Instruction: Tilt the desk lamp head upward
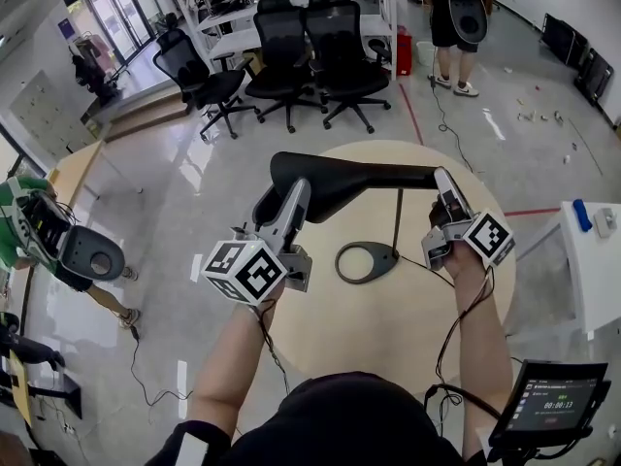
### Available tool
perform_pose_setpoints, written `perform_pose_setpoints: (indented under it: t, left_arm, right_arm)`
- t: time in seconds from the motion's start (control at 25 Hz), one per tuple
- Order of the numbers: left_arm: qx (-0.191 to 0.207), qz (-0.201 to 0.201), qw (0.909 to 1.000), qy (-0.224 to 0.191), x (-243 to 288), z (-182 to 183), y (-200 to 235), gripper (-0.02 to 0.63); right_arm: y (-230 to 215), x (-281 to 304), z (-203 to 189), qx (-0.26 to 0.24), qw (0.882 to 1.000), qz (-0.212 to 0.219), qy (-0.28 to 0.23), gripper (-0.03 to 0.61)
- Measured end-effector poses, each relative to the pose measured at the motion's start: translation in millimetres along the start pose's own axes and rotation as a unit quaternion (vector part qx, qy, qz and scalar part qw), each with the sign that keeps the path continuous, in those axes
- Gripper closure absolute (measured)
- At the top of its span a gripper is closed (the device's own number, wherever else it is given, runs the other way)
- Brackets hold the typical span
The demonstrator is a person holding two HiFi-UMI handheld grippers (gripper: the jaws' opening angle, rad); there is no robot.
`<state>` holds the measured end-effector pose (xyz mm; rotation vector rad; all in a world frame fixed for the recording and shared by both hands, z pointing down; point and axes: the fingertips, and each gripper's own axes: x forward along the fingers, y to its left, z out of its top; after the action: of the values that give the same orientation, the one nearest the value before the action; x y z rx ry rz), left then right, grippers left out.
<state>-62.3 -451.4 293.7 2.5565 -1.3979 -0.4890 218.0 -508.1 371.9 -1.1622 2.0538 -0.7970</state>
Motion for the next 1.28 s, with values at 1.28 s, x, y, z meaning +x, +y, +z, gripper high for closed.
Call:
perform_pose_setpoints:
  t: [1.28]
  left_arm:
    - [0.141, -0.023, 0.9897, -0.009, 39.4, 39.1, -45.7, 0.436]
  right_arm:
    - [-20.3, -12.0, -20.7, 0.126, 0.992, 0.009, -0.025, 0.468]
